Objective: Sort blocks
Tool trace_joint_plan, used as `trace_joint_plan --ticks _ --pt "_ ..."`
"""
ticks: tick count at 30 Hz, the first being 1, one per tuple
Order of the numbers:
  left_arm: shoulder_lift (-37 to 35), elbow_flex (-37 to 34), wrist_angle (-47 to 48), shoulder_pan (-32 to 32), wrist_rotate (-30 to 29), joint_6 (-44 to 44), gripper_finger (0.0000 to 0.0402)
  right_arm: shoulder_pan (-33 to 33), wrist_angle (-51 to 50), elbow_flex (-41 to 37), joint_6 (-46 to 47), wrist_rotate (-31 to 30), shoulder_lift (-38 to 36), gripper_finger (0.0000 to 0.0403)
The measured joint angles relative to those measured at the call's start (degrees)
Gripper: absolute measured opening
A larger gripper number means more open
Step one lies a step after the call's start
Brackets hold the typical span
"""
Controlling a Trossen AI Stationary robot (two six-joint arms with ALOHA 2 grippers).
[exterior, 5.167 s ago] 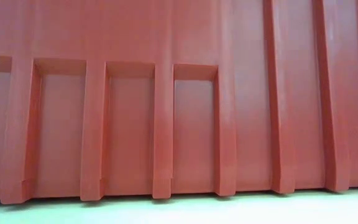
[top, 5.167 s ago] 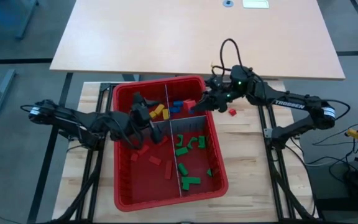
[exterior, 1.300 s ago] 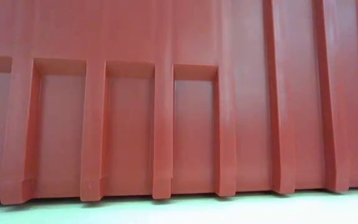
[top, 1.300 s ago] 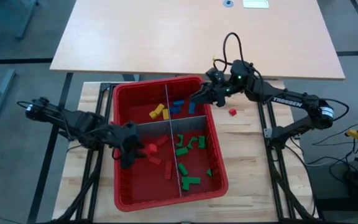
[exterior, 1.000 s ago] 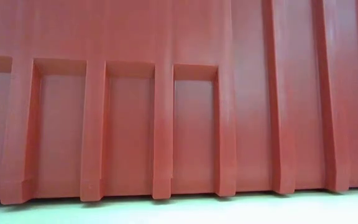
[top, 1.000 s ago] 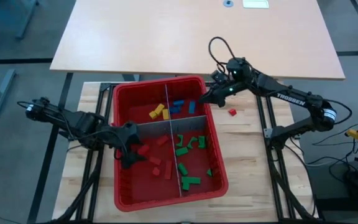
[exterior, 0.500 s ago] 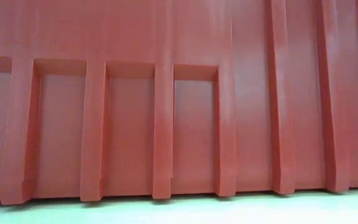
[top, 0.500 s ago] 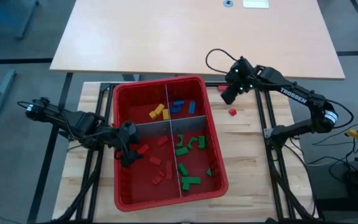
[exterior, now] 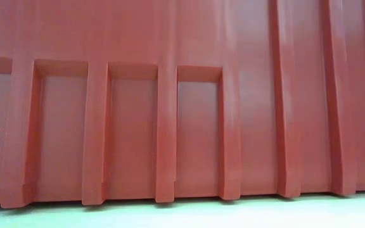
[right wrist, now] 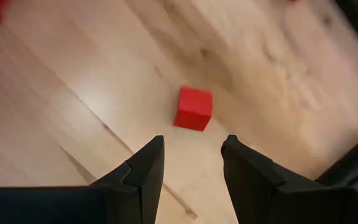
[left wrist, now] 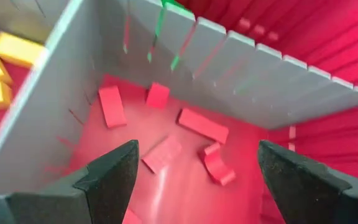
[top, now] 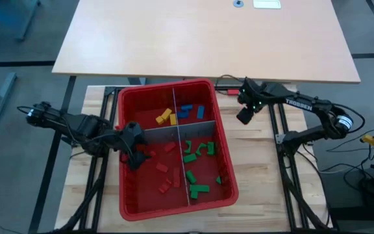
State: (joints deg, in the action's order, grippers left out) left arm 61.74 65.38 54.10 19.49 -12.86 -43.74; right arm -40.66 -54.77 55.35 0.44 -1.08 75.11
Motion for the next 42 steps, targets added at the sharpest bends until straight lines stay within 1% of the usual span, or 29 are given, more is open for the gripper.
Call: trace_joint_plan --ticks 5,9,14,19,23,26,31,35,42 --pt "0.0 2.4 0.0 0.0 -4.6 2.5 0.0313 0.0 5.5 -6.5 1.9 0.0 0.0 0.0142" --pt "0.0 4.2 0.1 0.0 -6.8 4.2 0.0313 0.0 9.2 -9.3 3.0 0.0 0.5 0.0140" --pt "0.0 6.0 0.1 -0.2 -7.7 4.5 0.0313 0.0 10.3 -9.7 3.1 0.0 5.5 0.0148" --pt "0.0 7.1 0.1 -0.2 -7.8 3.7 0.0313 0.0 12.4 -9.6 2.9 0.0 12.3 0.0162" --pt "0.0 8.0 0.1 -0.2 -7.8 2.6 0.0313 0.0 12.2 -8.5 2.9 0.0 17.4 0.0173" --pt "0.0 8.1 0.1 -0.2 -7.8 2.1 0.0313 0.0 11.4 -7.5 2.9 0.1 19.3 0.0179" --pt "0.0 8.2 0.1 -0.2 -7.8 1.0 0.0313 -0.3 11.5 -6.1 1.7 -0.2 18.6 0.0183" --pt "0.0 8.2 0.1 -0.2 -7.9 1.0 0.0313 -0.9 14.9 -4.4 1.3 -0.8 17.3 0.0184" --pt "0.0 8.2 0.1 -0.2 -9.2 1.0 0.0313 -1.0 14.9 -2.4 0.7 -0.7 17.0 0.0184"
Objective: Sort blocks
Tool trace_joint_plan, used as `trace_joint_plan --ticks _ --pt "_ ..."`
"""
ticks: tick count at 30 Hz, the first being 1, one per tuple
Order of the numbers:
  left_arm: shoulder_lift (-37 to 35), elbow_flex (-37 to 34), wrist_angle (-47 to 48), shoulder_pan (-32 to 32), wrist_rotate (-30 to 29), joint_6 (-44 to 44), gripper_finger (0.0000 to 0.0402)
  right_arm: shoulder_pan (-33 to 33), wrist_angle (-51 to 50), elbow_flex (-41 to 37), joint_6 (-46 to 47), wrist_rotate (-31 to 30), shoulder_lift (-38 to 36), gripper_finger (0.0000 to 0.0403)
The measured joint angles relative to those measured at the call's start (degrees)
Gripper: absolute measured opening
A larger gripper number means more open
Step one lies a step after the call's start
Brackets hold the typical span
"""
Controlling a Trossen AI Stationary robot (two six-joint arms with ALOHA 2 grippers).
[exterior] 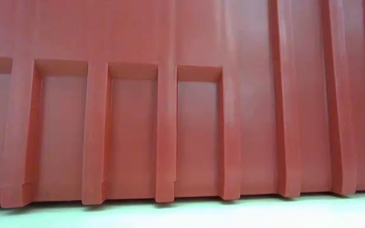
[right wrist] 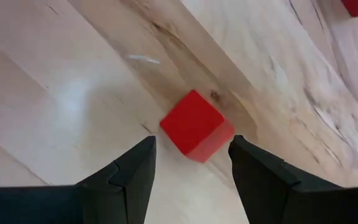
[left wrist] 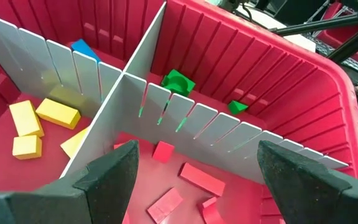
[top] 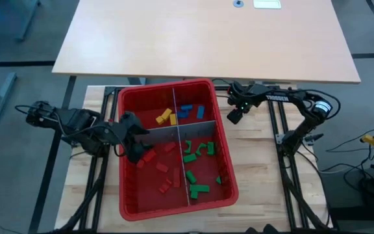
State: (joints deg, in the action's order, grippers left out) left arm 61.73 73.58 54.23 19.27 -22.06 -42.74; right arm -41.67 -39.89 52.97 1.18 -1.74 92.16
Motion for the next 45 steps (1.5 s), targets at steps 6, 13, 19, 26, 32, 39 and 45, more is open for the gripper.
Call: trace_joint_plan --ticks 6,13,19,26,32,39,45 --pt "0.2 0.0 0.0 -0.1 0.0 0.1 0.0313 -0.2 2.0 0.0 -2.1 0.0 1.1 0.0183" --pt "0.3 0.0 0.0 -0.3 -0.1 0.0 0.0313 -0.4 3.1 0.1 -9.3 0.2 3.7 0.0183" --pt "0.3 0.0 0.0 -0.3 0.0 -0.9 0.0313 -0.4 3.6 0.3 -13.4 0.3 5.3 0.0183" --pt "0.4 -0.1 0.0 -0.4 0.0 -1.1 0.0313 -0.4 3.6 0.3 -16.2 0.6 5.7 0.0182" --pt "0.4 -0.1 0.0 -0.7 -0.1 -1.1 0.0313 -0.4 3.0 0.3 -16.3 0.9 5.7 0.0134" --pt "0.4 -0.1 0.0 -1.0 -0.1 -1.1 0.0313 -0.3 1.6 0.2 -15.2 3.7 5.8 0.0055" --pt "0.4 -0.1 0.0 -1.0 -0.1 -1.1 0.0313 -0.4 1.4 0.2 -12.2 5.8 5.8 0.0012"
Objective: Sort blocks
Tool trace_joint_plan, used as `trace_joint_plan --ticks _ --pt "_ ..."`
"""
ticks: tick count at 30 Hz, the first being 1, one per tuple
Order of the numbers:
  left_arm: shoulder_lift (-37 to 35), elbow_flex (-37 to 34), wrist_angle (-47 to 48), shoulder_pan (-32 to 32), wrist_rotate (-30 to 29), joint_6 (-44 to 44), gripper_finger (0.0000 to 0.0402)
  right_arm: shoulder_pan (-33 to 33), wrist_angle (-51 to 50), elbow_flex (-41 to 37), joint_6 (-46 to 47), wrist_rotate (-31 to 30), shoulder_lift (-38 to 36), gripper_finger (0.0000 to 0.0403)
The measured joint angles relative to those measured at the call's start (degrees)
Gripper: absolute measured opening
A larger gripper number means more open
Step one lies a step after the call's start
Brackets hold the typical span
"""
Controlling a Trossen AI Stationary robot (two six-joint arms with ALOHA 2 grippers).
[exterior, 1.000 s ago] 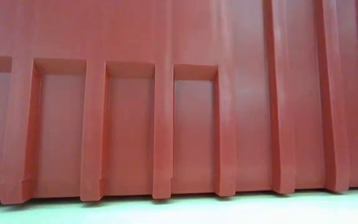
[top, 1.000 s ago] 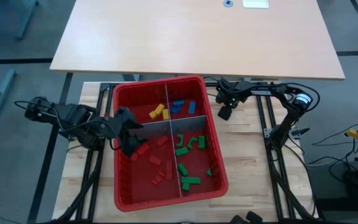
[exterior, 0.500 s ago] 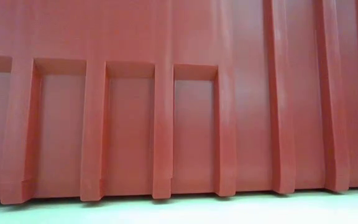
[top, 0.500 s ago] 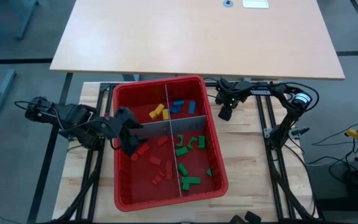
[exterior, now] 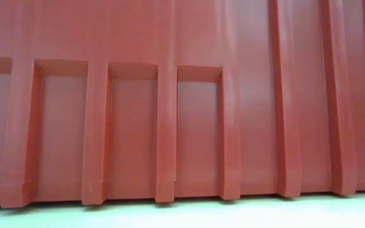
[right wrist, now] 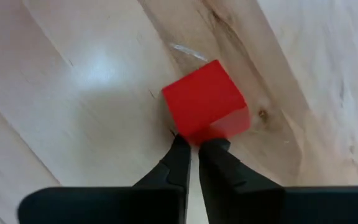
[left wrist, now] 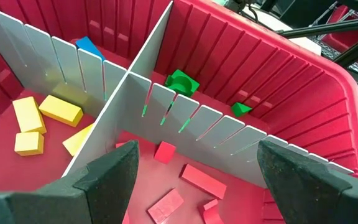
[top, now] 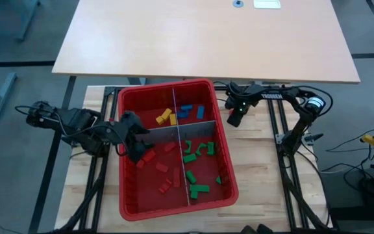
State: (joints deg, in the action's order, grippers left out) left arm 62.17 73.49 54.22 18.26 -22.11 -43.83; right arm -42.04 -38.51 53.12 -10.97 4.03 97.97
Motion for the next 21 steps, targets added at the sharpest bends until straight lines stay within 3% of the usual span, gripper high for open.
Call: trace_joint_plan --ticks 7,16,21 --pt "0.0 0.0 0.0 0.0 0.0 0.0 0.0313 0.0 -1.2 -0.4 2.8 0.2 -2.3 0.0028" --pt "0.0 0.0 0.0 0.0 0.0 0.2 0.0313 0.0 -0.3 -0.3 3.5 0.4 -6.7 0.0133" --pt "0.0 0.0 0.0 0.0 0.0 0.2 0.0313 0.0 0.7 -0.3 -0.8 0.4 -6.7 0.0179"
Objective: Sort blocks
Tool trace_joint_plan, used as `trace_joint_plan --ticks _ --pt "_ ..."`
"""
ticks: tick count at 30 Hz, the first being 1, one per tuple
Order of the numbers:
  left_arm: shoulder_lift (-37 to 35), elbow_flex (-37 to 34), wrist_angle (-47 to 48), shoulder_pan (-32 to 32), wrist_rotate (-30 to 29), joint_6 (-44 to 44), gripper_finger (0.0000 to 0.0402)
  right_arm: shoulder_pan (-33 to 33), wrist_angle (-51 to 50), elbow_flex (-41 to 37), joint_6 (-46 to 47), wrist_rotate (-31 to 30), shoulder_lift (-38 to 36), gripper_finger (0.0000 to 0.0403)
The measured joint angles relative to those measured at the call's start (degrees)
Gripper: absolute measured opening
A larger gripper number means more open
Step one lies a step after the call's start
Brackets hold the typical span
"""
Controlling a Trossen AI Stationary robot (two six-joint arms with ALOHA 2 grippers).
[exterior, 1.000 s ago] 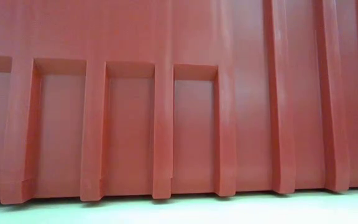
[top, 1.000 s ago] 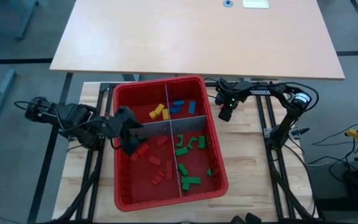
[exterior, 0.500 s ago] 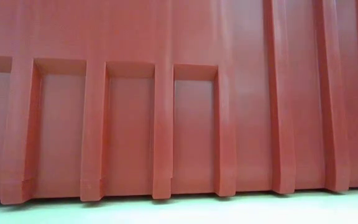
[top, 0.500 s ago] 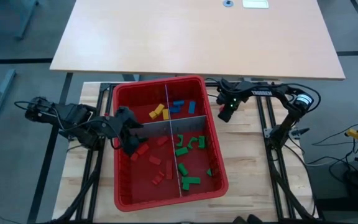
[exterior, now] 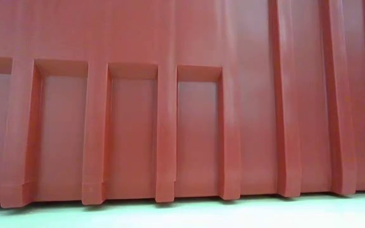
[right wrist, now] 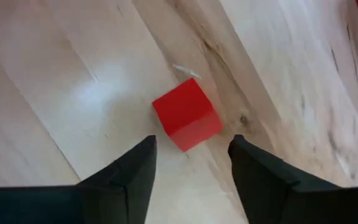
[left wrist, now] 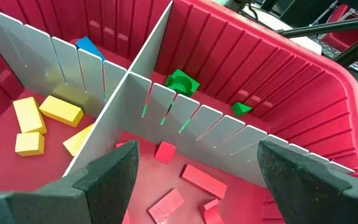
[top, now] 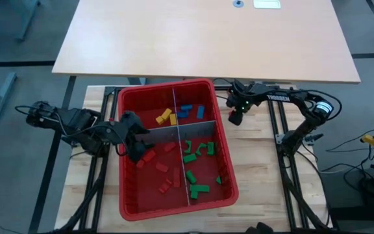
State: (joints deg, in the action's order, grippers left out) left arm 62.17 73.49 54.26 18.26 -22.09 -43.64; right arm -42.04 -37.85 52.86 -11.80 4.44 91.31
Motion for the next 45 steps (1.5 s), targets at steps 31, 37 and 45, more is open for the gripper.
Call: trace_joint_plan --ticks 31,37,45 --pt "0.0 0.0 -0.2 -0.2 0.0 -4.0 0.0313 0.0 3.3 0.5 -21.4 1.6 7.3 0.0211" --pt "0.0 0.0 -0.2 -0.1 0.0 -4.0 0.0313 0.0 3.6 0.4 -21.4 2.4 7.3 0.0179" --pt "0.0 0.0 -0.2 -0.1 0.0 -3.4 0.0313 0.0 2.9 0.3 -19.8 3.5 7.4 0.0106"
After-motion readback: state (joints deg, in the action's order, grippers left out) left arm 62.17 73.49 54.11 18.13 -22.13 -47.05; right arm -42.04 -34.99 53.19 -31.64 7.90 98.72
